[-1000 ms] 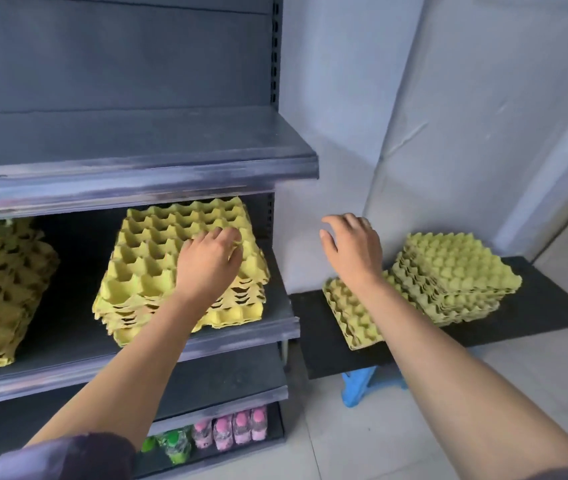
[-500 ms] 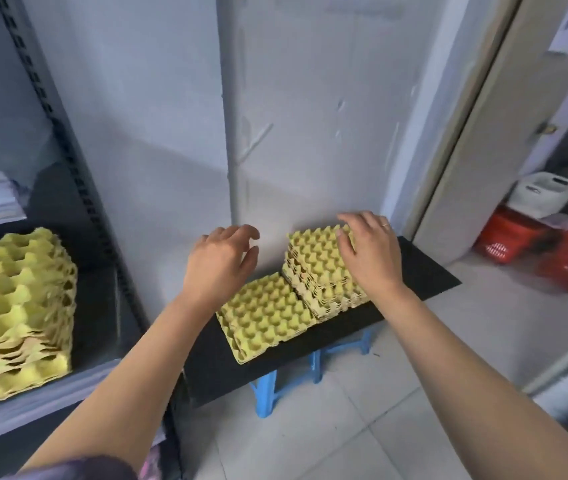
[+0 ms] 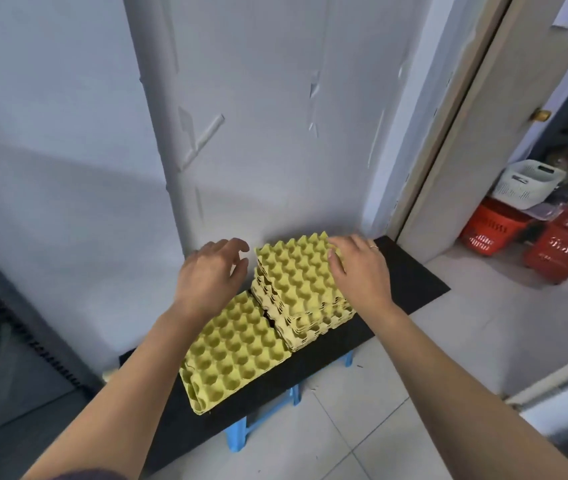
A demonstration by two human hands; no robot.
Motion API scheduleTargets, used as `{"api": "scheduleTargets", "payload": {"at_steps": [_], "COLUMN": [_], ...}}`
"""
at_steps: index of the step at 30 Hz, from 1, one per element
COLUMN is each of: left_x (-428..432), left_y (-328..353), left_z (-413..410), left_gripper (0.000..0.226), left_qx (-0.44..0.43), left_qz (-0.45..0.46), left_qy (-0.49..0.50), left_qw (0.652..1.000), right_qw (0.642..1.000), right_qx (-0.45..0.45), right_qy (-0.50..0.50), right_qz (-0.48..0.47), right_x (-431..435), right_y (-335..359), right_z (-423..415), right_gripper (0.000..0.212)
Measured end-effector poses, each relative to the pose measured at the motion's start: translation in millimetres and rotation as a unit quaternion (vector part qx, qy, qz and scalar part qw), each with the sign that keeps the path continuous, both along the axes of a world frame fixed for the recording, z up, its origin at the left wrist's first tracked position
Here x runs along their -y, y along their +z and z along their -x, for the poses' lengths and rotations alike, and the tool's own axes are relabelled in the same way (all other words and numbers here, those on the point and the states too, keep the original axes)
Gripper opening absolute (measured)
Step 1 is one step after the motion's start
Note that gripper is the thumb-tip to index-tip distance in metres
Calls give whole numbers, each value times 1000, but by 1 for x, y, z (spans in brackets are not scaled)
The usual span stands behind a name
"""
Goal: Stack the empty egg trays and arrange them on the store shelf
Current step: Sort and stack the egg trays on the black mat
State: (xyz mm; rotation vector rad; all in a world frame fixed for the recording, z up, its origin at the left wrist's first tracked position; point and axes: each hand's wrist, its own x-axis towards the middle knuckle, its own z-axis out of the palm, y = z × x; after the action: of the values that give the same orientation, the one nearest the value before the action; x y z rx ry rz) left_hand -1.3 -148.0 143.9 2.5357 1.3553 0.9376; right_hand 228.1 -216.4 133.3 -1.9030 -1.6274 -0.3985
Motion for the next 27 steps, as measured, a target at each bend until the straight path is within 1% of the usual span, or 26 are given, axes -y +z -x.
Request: {"api": "scheduleTargets", "payload": {"at_steps": [4, 9, 13, 18, 24, 27], "left_x": [-37, -67, -90, -120, -148, -159], "left_y": [-16, -48, -80, -133, -190, -213], "left_z": [-28, -68, -109, -159, -197, -208], "left_gripper": [23, 27, 30, 35, 55, 62], "left_qx": [-5, -40, -53, -71, -138, -99], "left_qz": [22, 95, 170, 266, 348, 393], "left_qy": [-2, 19, 43, 63, 107, 150], "left_qw": [1000, 994, 983, 959, 921, 902], "right_qw": [999, 992, 981, 960, 922, 900], "right_qx": [-8, -23, -41, -77, -134, -170], "right_qy": [-1, -2, -3, 0, -26, -33], "right_qz": [46, 127, 189, 268, 362, 401], "right_x": [-35, -73, -100, -136, -177, -193], "right_y": [-19, -50, -78, -115, -170, -202], "right_z": [-25, -65, -108, -168, -221, -238], "right_gripper": [23, 28, 33, 38, 36, 39]}}
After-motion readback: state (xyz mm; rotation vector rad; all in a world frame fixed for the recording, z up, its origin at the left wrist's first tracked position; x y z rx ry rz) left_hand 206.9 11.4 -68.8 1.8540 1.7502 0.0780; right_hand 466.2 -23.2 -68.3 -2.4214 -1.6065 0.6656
